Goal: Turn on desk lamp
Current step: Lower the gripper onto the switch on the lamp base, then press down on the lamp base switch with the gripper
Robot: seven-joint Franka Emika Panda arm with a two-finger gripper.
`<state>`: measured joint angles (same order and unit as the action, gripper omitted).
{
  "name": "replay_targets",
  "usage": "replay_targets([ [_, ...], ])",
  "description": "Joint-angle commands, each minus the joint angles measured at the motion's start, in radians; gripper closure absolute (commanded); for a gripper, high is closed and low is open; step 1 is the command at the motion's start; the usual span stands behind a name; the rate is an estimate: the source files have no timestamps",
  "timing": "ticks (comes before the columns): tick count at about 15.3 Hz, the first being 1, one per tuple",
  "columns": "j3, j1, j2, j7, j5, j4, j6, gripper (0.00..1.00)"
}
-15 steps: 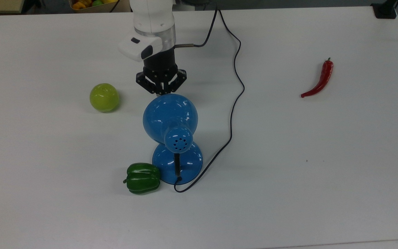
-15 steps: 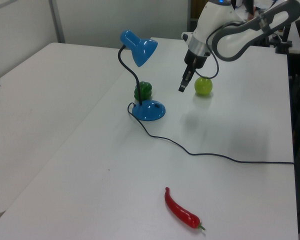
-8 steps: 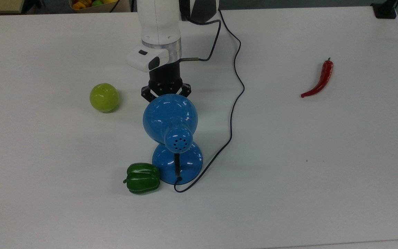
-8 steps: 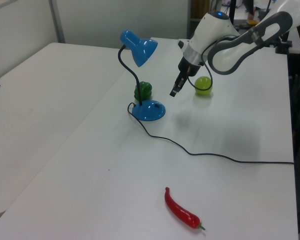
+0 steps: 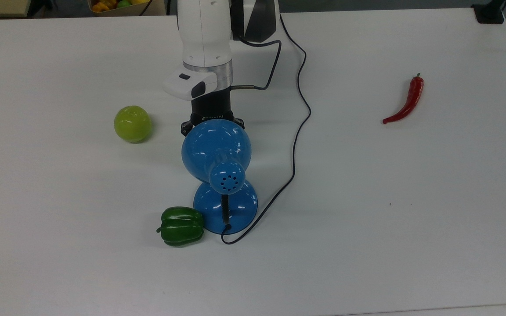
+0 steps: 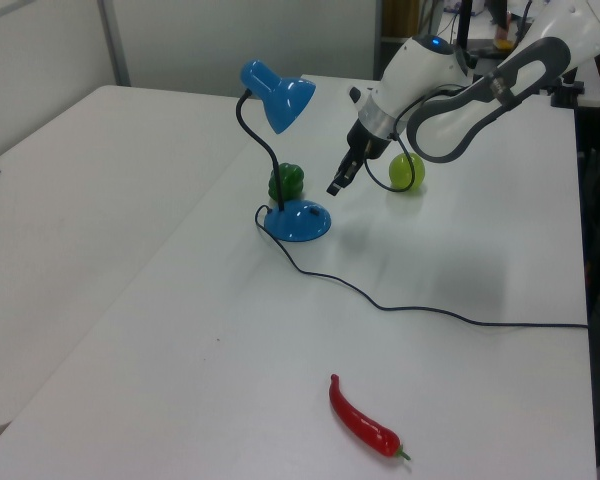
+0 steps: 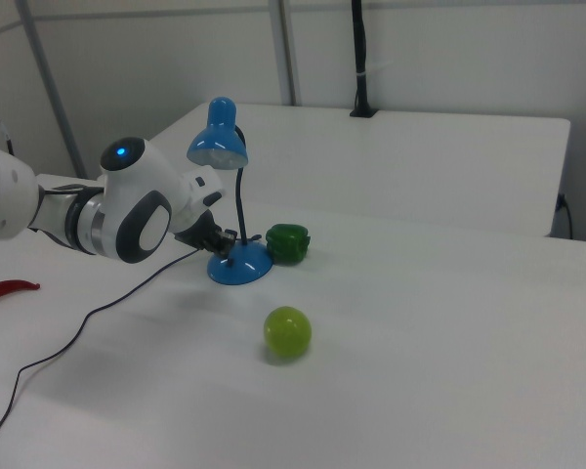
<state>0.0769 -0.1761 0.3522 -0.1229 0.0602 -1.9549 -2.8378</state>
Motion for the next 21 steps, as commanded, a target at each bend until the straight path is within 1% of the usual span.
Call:
replay_targets([
  [1, 0.006, -0.017, 0.051, 0.02, 0.006, 0.062, -0.014, 1.0],
  [5, 0.006, -0.016, 0.094, 0.02, 0.004, 0.108, -0.014, 1.0],
  [15, 0.006, -0.017, 0.142, 0.02, 0.004, 0.139, -0.017, 1.0],
  [18, 0.006, -0.019, 0.151, 0.02, 0.003, 0.139, -0.081, 1.0],
  [21, 0.006, -0.019, 0.16, 0.02, 0.003, 0.139, -0.092, 1.0],
])
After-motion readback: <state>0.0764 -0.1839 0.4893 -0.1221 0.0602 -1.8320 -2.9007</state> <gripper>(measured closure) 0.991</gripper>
